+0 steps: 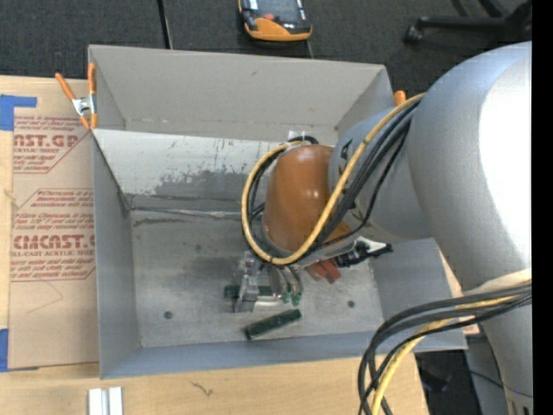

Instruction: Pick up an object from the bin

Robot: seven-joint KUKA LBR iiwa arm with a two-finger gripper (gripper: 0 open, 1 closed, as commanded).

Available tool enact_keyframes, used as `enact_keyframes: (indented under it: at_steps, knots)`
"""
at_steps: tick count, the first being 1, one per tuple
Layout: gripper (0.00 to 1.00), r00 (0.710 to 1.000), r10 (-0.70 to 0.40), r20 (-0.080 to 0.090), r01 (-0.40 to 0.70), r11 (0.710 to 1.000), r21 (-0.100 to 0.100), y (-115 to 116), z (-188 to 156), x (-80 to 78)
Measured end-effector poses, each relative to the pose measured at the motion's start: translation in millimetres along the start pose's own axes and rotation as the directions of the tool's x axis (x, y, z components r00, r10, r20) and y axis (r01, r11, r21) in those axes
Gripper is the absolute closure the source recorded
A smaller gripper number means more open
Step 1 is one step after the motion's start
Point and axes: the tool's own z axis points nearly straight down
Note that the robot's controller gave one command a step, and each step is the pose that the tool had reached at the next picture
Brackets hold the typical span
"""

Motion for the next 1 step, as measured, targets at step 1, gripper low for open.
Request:
enact_keyframes:
  at_steps: [1]
  knots:
    - [1.0, 1.0, 0.0, -0.001, 0.0, 1.0, 0.0, -0.1, -23.2, 0.7]
